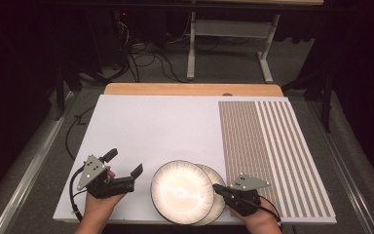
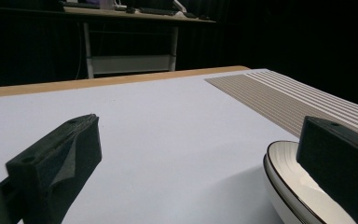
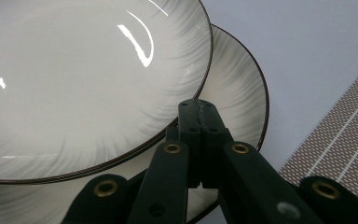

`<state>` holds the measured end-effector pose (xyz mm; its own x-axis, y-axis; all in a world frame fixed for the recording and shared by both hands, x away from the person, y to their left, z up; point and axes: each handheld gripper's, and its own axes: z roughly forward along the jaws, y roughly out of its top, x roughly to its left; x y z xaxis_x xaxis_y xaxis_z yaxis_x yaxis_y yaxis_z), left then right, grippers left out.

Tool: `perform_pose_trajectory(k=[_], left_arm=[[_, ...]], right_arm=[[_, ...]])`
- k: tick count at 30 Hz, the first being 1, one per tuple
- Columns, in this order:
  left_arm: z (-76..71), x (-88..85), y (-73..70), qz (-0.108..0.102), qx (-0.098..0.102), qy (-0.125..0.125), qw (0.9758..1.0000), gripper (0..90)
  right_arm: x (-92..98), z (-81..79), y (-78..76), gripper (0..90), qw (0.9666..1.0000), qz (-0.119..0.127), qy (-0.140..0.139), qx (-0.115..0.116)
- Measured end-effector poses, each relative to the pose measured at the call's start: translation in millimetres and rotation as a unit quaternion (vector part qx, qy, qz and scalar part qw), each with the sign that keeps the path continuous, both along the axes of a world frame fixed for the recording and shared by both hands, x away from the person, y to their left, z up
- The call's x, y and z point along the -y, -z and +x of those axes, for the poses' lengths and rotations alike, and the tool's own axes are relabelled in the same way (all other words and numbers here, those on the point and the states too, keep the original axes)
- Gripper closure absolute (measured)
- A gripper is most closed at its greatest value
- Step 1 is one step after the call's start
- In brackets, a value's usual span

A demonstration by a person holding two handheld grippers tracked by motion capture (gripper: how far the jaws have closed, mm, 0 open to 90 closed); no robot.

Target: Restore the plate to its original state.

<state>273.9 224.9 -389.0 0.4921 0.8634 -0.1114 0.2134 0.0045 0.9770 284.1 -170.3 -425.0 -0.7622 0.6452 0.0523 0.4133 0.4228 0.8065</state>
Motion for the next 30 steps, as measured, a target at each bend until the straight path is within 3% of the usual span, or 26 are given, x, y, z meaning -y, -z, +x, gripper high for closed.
perform_pose_trajectory(k=[30], left_arm=[[0.1, -2.9, -0.3, 0.008, -0.004, -0.011, 0.9999, 0.5]], right_arm=[[-0.5, 0.6, -1.1, 90.0, 1.0, -0.002, 0.0, -0.003]])
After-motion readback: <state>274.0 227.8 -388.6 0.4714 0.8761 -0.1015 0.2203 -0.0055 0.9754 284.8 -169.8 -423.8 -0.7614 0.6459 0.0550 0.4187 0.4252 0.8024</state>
